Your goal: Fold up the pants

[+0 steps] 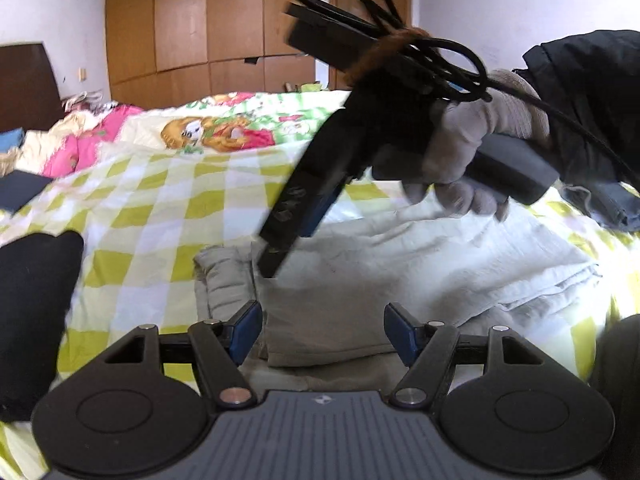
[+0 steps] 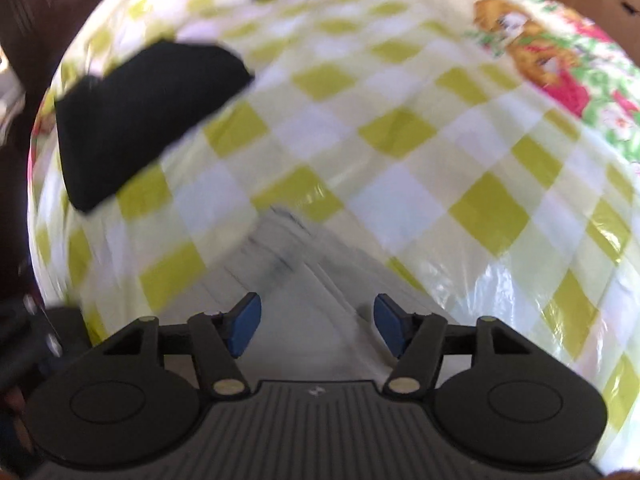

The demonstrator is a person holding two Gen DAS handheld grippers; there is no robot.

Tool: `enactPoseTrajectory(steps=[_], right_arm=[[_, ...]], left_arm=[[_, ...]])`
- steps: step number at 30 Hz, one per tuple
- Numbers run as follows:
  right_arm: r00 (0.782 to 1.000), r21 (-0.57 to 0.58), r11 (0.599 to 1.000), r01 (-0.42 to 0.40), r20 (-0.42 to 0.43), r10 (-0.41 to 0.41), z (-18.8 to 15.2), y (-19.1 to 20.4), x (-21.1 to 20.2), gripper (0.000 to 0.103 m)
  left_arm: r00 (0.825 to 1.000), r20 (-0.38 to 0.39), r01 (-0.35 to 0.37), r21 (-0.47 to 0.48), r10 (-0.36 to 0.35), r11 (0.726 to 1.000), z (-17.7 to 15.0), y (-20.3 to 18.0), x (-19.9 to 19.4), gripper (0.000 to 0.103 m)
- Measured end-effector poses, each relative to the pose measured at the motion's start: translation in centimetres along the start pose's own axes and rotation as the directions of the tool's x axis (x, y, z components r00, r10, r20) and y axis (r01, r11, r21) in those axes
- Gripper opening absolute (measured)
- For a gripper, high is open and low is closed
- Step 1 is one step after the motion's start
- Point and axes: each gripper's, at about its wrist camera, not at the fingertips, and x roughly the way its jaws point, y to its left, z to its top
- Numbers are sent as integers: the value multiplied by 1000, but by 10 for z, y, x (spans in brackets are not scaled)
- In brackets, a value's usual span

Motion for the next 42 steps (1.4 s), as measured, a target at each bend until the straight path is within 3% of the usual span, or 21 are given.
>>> enactPoseTrajectory(steps=[7,11,14,17,20,22,29,36,40,42], right_arm=[[987,-21,987,-157,-41,156,-3,-31,14,64],[974,-63,973,-224,-56,221,-5,-27,9,40],[972,-81,969,-232,-49,229,-3,-26,14,40],[971,-33,971,-236,-39,235,0,-35,24,31],[969,-2,969,-246,-27,246,2,-27,19,6],[972,-24,972,-234,-16,233,4,-15,7,5],[954,-68,959,-275,107,281,28,9,-34,5],[962,-25,967,-254,95,255,40,9,27,5],[971,33,976,-216,110,211,34,3,35,12],[974,27,985,-171,155,165,30,3,19,37]], left_arm=[[999,-39,13,1,-13,1000,-5,-1,13,80],[998,-61,3,-7,-3,1000,-5,1,22,81],[997,-76,4,-8,-5,1000,-6,1,27,82],[997,-80,1,-9,-2,1000,-7,1,28,82],[997,-80,2,-9,-2,1000,-8,0,27,82],[997,-74,4,-10,-5,1000,-7,0,26,82],[1000,-10,-20,-11,20,1000,-6,-2,8,82],[997,-18,-70,6,70,998,-6,-4,8,83],[996,-36,-86,-7,86,996,-6,0,9,83],[994,-37,-101,-10,100,995,-6,2,8,83]])
